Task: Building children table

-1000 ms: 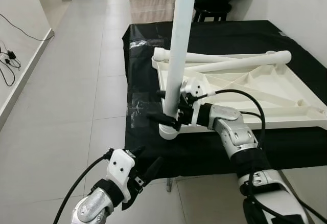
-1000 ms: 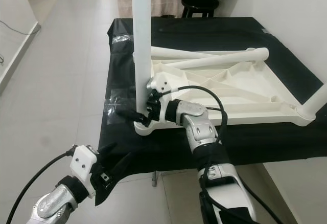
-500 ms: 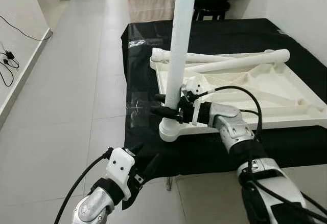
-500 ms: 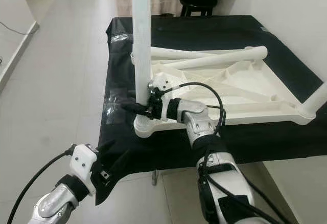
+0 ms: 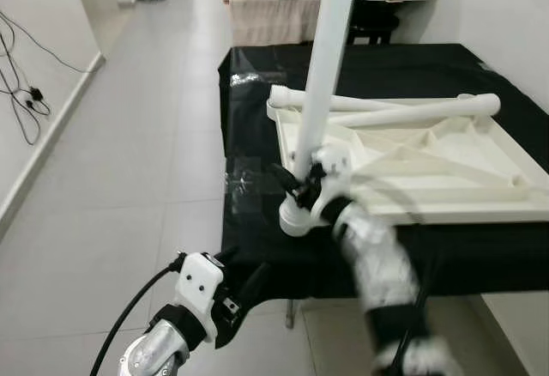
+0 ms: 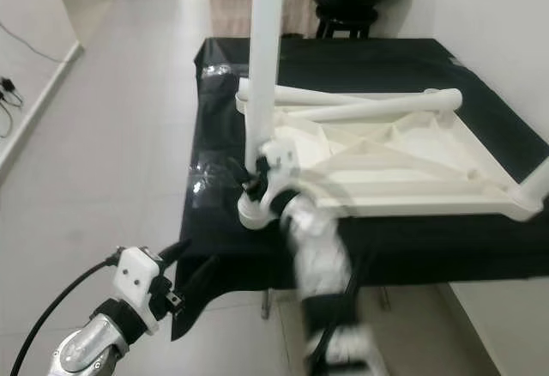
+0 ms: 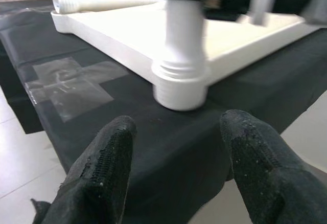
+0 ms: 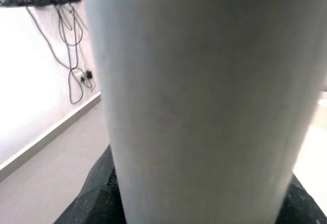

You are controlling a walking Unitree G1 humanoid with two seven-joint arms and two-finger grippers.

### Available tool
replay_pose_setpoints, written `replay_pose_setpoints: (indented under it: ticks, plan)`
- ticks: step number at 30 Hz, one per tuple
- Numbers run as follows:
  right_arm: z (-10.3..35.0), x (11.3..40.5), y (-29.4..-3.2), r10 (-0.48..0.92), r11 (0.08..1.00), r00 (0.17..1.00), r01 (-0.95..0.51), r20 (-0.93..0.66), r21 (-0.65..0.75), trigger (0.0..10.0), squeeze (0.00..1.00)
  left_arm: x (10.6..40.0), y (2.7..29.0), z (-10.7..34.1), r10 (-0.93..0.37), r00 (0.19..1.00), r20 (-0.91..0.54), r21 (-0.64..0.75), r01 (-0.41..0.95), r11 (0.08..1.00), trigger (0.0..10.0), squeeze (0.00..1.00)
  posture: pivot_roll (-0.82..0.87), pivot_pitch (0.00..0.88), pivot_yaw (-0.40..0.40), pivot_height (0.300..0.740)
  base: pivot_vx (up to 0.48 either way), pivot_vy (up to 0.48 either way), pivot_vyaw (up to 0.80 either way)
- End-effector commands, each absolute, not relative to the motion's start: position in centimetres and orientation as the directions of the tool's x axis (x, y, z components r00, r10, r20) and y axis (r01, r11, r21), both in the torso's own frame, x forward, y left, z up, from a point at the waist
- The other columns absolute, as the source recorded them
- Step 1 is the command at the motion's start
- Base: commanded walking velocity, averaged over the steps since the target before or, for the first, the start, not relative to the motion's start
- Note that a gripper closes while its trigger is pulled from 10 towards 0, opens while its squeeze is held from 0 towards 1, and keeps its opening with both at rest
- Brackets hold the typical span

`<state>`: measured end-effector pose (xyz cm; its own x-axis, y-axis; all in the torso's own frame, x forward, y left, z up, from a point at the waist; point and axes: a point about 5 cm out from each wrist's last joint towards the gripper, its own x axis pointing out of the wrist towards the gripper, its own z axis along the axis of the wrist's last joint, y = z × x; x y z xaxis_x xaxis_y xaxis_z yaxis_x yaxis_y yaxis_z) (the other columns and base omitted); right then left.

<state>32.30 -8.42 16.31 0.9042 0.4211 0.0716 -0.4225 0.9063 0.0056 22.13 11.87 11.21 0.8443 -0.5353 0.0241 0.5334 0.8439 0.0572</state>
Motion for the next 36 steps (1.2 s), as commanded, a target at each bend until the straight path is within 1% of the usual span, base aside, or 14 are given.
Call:
replay_pose_setpoints:
  ticks: [1, 6, 7, 10, 11, 17, 19, 20, 23, 24, 25, 32, 33, 36]
  plan:
    - [13.0, 31.4, -7.1, 0.47, 0.883, 0.88, -0.468, -0.066, 0.045, 0.0, 0.0, 22.1, 11.9, 11.3, -0.542, 0.84, 0.026, 0.06, 0.539, 0.84, 10.0, 0.0, -0.01, 0.141, -0.029, 0.74, 0.0, 0.0, 0.0]
    - [13.4, 32.8, -7.3, 0.476, 0.879, 0.878, -0.477, -0.059, 0.001, 0.0, 0.0, 22.3, 11.8, 11.2, -0.55, 0.835, 0.027, 0.062, 0.548, 0.834, 10.0, 0.0, -0.01, 0.135, -0.037, 0.74, 0.0, 0.0, 0.0]
    - [13.7, 33.1, -7.5, 0.459, 0.888, 0.887, -0.46, -0.056, -0.016, 10.0, 0.0, 22.4, 11.8, 11.2, -0.547, 0.837, 0.029, 0.063, 0.544, 0.836, 10.0, 0.0, -0.01, 0.132, -0.038, 0.74, 0.0, 0.0, 0.0]
    - [14.9, 33.2, -7.4, 0.456, 0.889, 0.889, -0.457, -0.043, -0.014, 10.0, 0.0, 22.5, 11.9, 11.3, -0.532, 0.846, 0.034, 0.063, 0.529, 0.846, 10.0, 0.0, -0.01, 0.131, -0.039, 0.74, 0.0, 0.0, 0.0]
    - [15.5, 33.3, -7.2, 0.49, 0.872, 0.872, -0.49, -0.025, -0.008, 10.0, 1.0, 22.6, 11.8, 11.3, -0.531, 0.847, 0.034, 0.063, 0.528, 0.847, 10.0, 0.0, -0.01, 0.127, -0.041, 0.74, 0.0, 0.0, 0.0]
    - [17.5, 33.7, -6.4, 0.638, 0.769, 0.768, -0.639, 0.058, 0.008, 10.0, 1.0, 22.8, 11.7, 11.3, -0.533, 0.845, 0.035, 0.065, 0.531, 0.845, 10.0, 0.0, -0.01, 0.118, -0.044, 0.74, 0.0, 0.0, 0.0]
    - [18.5, 33.8, -6.3, 0.724, 0.688, 0.685, -0.725, 0.087, -0.015, 10.0, 1.0, 22.8, 11.7, 11.3, -0.535, 0.844, 0.035, 0.065, 0.532, 0.844, 10.0, 0.0, -0.01, 0.117, -0.044, 0.74, 0.0, 0.0, 0.0]
    - [19.4, 34.1, -6.3, 0.795, 0.606, 0.599, -0.792, 0.102, -0.071, 10.0, 0.0, 22.9, 11.6, 11.3, -0.537, 0.843, 0.035, 0.065, 0.534, 0.843, 10.0, 0.0, -0.01, 0.111, -0.047, 0.74, 0.0, 0.0, 0.0]
    - [20.1, 34.4, -6.9, 0.934, 0.352, 0.357, -0.917, 0.007, -0.189, 10.0, 0.0, 23.0, 11.5, 11.3, -0.537, 0.843, 0.035, 0.067, 0.534, 0.843, 10.0, 0.0, 0.0, 0.106, -0.05, 0.74, 0.0, 0.0, 0.0]
    - [20.1, 34.4, -6.9, 0.934, 0.352, 0.357, -0.917, 0.007, -0.189, 10.0, 0.0, 23.0, 11.5, 11.3, -0.537, 0.843, 0.035, 0.067, 0.534, 0.843, 10.0, 0.0, 0.0, 0.106, -0.05, 0.74, 0.0, 0.0, 0.0]
    - [20.1, 34.7, -7.3, 0.959, 0.266, 0.279, -0.945, -0.041, -0.191, 10.0, 0.0, 23.1, 11.5, 11.3, -0.535, 0.844, 0.035, 0.068, 0.532, 0.844, 10.0, 0.0, 0.0, 0.104, -0.052, 0.74, 0.0, 0.0, 0.0]
    - [18.9, 35.4, -8.0, 0.958, 0.215, 0.24, -0.963, -0.156, -0.16, 10.0, 0.0, 23.0, 11.5, 11.3, -0.532, 0.846, 0.035, 0.07, 0.529, 0.845, 10.0, 0.0, 0.01, 0.105, -0.053, 0.74, 0.0, 0.0, 0.0]
    - [18.8, 35.4, -8.1, 0.96, 0.205, 0.229, -0.967, -0.162, -0.152, 0.0, 0.0, 23.0, 11.5, 11.3, -0.532, 0.846, 0.035, 0.07, 0.529, 0.846, 10.0, 0.0, 0.01, 0.106, -0.051, 0.74, 0.0, 0.0, 0.0]
    - [18.8, 35.6, -8.2, 0.961, 0.213, 0.231, -0.968, -0.149, -0.129, 0.0, 0.0, 23.0, 11.5, 11.3, -0.533, 0.846, 0.034, 0.069, 0.53, 0.845, 10.0, 0.0, 0.01, 0.106, -0.051, 0.74, 0.0, 0.0, 0.0]
